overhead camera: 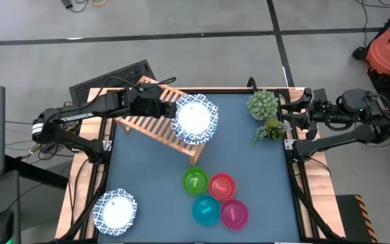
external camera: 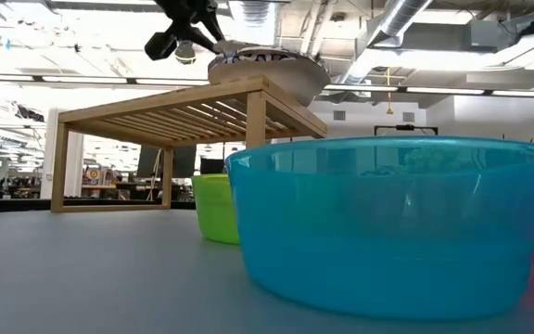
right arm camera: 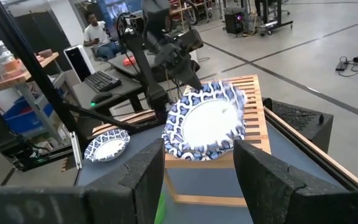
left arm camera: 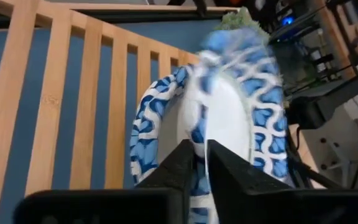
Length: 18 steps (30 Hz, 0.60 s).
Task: Place and stack bowls onto a shelf
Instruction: Stack the blue and white bowl on top of the blue and white bowl on the shelf
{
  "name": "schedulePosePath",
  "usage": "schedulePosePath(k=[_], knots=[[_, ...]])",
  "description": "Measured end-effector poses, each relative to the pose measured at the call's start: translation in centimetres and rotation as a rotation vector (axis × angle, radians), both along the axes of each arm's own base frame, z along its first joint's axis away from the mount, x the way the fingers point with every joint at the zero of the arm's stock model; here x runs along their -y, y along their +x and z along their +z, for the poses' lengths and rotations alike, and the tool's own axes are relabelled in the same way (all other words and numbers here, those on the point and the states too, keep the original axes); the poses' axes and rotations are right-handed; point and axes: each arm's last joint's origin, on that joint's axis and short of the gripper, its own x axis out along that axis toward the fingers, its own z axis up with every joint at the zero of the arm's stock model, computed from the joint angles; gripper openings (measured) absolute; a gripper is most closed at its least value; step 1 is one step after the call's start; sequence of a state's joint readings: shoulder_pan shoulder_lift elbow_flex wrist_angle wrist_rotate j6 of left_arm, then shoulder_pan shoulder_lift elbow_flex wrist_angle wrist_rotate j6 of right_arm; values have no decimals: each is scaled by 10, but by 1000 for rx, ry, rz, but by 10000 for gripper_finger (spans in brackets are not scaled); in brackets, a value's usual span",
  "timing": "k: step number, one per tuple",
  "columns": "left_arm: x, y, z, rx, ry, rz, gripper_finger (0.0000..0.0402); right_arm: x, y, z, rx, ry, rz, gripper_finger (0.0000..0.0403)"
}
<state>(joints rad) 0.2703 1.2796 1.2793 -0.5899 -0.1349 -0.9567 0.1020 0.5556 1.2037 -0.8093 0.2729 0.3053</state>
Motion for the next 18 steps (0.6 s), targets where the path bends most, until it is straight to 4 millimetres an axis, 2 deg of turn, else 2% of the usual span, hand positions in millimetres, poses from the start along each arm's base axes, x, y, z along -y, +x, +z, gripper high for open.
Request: schedulePosePath(k=[11,18], knots=[[2,-4,3,2,-2,-33,158,0,0,0,-5,-30,3,218],[6,-18,2,-79,-11,-139,197,0,0,0,-7,-44,3,218]])
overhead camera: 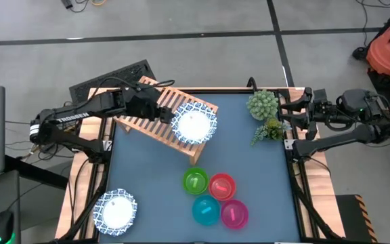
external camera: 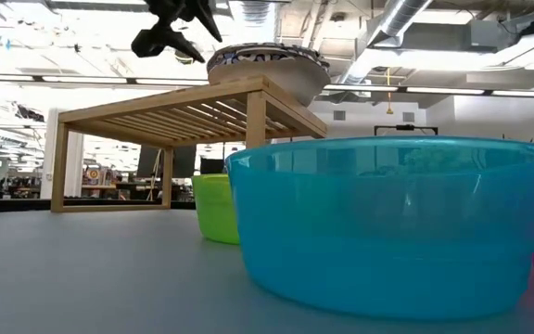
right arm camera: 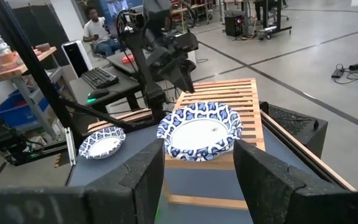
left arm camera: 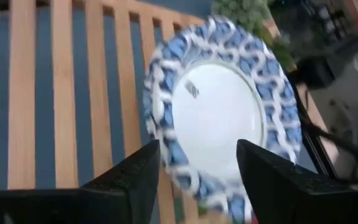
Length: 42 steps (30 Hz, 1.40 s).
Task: Place and stack bowls onto a shelf
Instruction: Stack the blue and white bowl on top of the blue and white bowl on the shelf
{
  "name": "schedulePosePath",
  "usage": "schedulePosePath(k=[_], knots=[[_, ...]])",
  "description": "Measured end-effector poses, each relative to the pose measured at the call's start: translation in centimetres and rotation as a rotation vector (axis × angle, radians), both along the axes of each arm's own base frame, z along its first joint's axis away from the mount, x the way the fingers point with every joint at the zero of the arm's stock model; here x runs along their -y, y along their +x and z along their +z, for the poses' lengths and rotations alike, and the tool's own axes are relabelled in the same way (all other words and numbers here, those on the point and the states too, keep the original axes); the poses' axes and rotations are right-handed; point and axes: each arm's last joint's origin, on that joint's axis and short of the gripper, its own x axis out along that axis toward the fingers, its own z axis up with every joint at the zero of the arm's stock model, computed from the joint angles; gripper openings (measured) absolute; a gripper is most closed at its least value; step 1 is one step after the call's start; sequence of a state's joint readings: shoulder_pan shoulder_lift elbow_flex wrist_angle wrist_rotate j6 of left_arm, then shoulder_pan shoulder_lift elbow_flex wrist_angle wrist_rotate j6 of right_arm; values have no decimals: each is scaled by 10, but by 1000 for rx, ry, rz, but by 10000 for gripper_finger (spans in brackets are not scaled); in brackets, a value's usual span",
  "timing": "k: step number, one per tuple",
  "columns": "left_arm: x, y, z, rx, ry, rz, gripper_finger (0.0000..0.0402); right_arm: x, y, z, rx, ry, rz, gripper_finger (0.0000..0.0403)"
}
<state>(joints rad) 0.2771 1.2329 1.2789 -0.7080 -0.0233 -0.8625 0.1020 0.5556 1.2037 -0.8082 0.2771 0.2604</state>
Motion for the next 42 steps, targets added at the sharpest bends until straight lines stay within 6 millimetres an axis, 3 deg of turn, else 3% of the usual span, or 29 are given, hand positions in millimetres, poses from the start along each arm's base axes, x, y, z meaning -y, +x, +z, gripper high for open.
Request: schedulePosePath(k=[4,8,13,21,30,42], knots=[[16,-10,6,21,-41,-271,199,0,0,0,0,0,-1,218],[49,-23,4,-58,-80,-549,196,0,0,0,0,0,-2,218],[94,-35,-12,-270,-4,-748,193,0,0,0,0,-1,-8,218],[146,-48,-50,-405,4,-960,192,0,0,0,0,-1,-14,218],[179,-59,-95,-435,-4,-1071,192,0,0,0,0,1,-14,218],[190,-80,-141,-529,68,-1196,192,1,0,0,0,-1,-22,218]])
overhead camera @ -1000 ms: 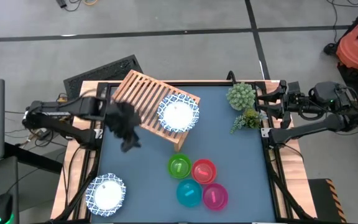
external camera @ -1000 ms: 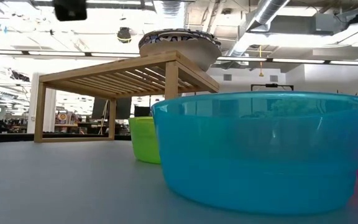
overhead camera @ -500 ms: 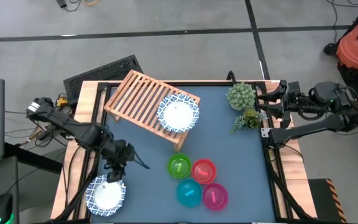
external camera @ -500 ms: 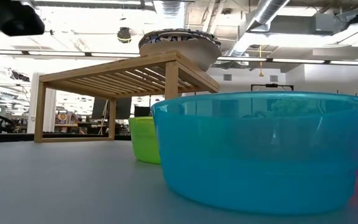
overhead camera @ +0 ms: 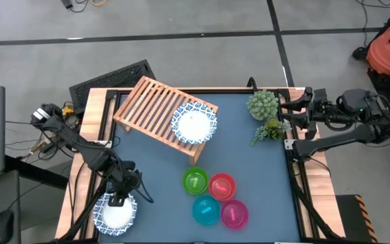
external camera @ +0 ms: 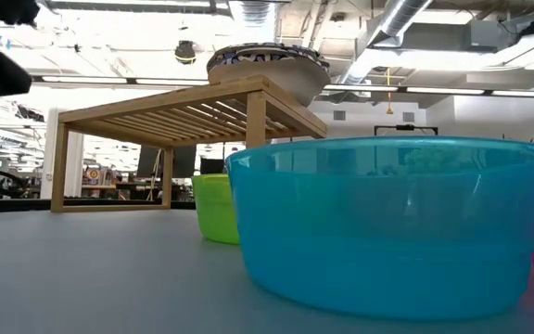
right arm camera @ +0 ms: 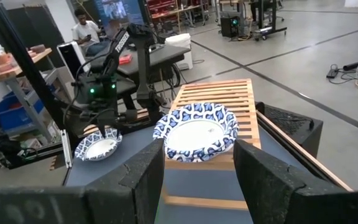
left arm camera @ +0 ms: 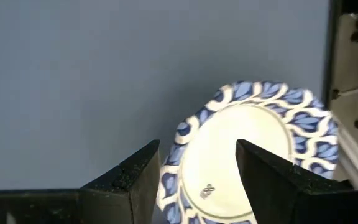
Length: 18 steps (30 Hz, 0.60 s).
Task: Place and stack bowls onto a shelf
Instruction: Stack the blue and white bowl on top of the blue and white bowl on the shelf
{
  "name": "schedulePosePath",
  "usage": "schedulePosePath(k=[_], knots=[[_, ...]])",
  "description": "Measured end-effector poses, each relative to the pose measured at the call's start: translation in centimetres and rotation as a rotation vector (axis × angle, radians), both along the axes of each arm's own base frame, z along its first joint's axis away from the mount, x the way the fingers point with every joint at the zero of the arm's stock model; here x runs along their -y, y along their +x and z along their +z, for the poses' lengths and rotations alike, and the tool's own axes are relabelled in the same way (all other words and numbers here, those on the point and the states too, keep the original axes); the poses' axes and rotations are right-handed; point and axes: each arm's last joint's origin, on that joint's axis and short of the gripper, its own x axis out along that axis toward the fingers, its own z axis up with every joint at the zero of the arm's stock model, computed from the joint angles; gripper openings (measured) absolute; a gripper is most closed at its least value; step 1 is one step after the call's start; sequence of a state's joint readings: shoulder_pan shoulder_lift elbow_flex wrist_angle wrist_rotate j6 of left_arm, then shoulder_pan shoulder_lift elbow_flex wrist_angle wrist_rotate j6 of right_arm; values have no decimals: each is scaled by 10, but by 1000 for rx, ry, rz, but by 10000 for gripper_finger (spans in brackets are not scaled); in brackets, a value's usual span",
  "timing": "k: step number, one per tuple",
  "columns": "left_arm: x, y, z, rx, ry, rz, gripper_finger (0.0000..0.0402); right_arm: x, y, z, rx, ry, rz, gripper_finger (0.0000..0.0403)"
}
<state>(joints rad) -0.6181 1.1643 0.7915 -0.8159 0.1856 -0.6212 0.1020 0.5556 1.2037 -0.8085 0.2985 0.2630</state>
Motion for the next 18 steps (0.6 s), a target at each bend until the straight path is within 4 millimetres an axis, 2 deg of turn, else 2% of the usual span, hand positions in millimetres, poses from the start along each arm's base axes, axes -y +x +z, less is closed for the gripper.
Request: schedulePosePath(k=[8,14,18], knots=[[-1,-7,-20,-29,23,-17,192,1,0,0,0,-5,-22,218],[3,-4,-32,27,-65,-41,192,1,0,0,0,-5,-22,218],[2,-5,-37,27,-60,-30,192,1,0,0,0,-5,-22,218]])
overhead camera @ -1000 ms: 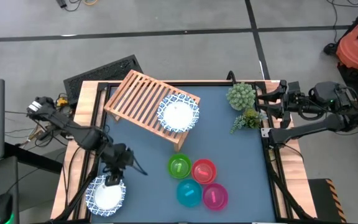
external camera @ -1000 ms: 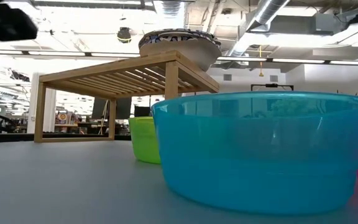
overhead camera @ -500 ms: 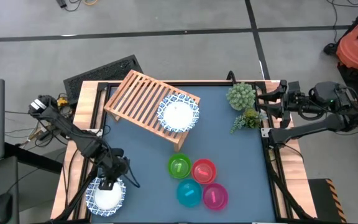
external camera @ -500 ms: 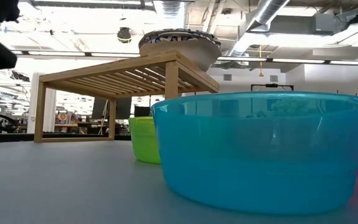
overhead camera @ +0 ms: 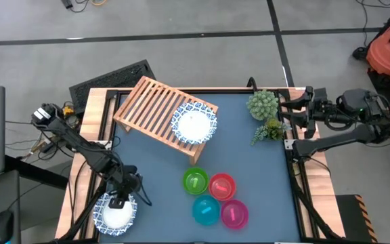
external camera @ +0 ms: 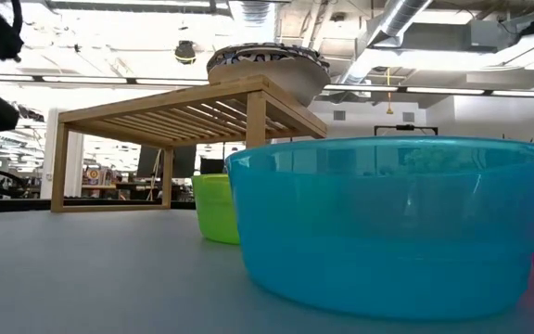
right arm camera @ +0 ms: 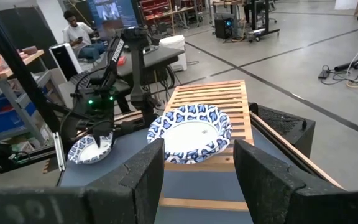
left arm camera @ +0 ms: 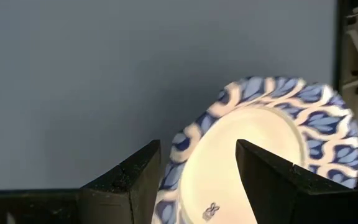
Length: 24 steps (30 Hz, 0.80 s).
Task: Place and stack bowls onto a shelf
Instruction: Stack the blue and white bowl on top of the blue and white bowl on the shelf
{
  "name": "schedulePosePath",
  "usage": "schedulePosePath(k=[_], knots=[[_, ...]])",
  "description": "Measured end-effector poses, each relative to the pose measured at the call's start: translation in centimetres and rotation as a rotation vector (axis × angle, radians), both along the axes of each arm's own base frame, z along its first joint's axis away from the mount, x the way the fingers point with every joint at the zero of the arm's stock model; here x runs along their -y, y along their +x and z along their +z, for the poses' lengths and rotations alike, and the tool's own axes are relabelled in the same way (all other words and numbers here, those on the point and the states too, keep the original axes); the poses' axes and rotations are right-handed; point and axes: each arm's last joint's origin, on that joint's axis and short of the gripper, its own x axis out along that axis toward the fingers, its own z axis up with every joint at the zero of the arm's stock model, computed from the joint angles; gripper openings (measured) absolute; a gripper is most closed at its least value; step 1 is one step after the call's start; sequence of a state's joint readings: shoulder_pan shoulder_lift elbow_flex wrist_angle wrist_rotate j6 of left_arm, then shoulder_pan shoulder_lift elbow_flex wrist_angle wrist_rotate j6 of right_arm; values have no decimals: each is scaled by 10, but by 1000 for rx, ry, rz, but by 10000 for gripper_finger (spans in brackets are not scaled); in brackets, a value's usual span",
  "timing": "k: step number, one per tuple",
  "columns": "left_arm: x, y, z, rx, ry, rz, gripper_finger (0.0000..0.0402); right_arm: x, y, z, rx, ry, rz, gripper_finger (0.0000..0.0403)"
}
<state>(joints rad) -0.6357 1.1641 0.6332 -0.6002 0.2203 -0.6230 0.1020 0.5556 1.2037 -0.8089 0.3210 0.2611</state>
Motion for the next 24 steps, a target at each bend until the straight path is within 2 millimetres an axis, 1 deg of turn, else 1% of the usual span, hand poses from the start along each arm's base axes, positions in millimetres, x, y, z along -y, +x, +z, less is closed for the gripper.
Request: schedulePosePath(k=[4,15,19,24], knots=[[-1,-2,-4,-27,-1,4,187,0,0,0,0,0,0,218],[-4,-6,-13,-54,-2,-5,133,0,0,0,1,2,0,218],[-3,-7,-13,-67,-27,-31,103,0,0,0,2,2,0,218],[-3,-7,-13,-66,-29,-38,55,0,0,0,2,2,0,218]])
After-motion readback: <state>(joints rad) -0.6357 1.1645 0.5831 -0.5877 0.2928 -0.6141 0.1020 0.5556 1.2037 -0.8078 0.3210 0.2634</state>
